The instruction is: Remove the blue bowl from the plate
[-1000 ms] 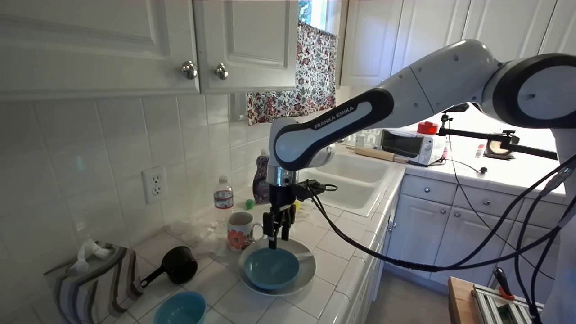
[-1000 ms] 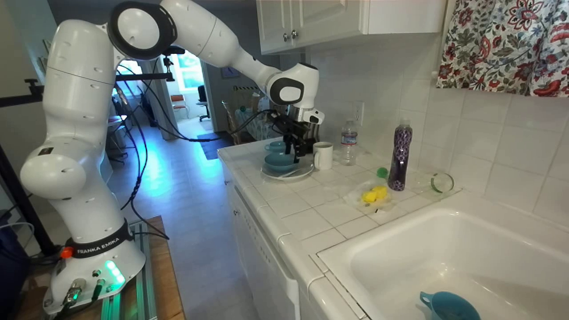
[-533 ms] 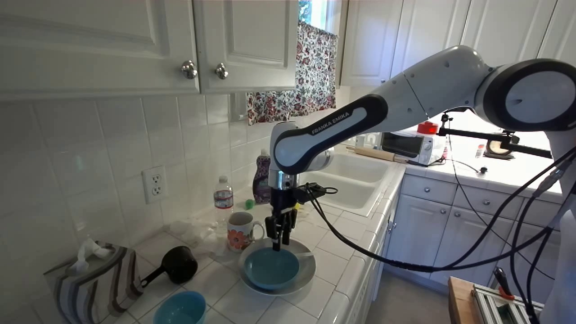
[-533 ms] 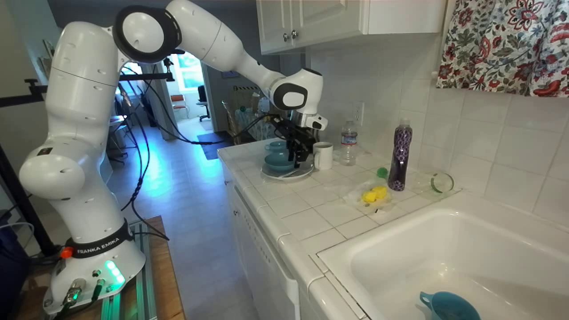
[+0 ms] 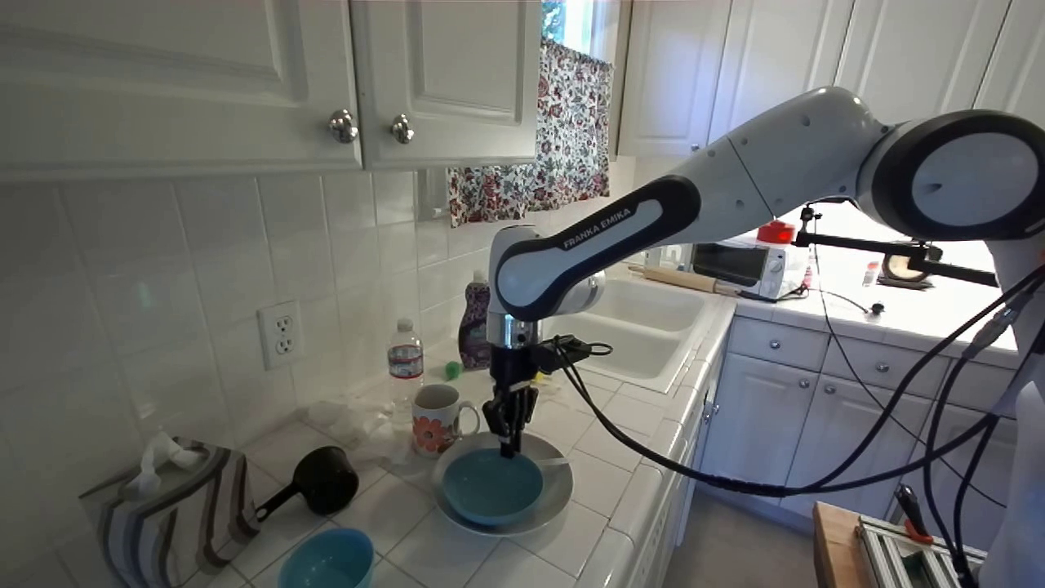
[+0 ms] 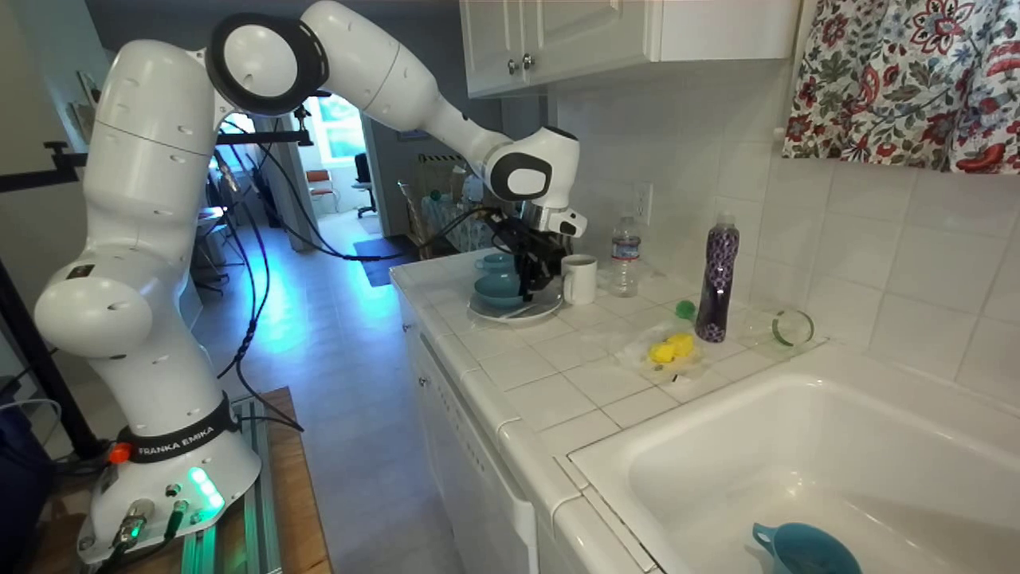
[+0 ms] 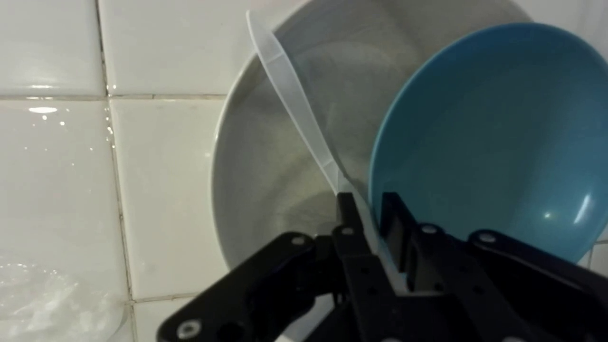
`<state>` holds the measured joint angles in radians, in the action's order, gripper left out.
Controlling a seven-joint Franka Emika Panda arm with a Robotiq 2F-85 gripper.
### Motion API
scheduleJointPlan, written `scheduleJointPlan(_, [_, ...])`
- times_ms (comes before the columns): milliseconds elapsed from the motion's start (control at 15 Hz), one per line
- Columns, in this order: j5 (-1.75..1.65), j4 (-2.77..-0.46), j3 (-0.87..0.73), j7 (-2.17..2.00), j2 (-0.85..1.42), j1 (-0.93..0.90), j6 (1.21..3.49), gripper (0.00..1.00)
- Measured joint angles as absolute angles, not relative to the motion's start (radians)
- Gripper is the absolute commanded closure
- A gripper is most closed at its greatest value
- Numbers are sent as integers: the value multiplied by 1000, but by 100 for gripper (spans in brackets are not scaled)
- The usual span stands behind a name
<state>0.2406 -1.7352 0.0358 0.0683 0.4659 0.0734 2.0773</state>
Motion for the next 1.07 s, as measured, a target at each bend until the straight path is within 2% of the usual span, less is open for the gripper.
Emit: scheduleJointPlan(1067, [240, -1753, 54, 103, 394, 57, 2076, 99])
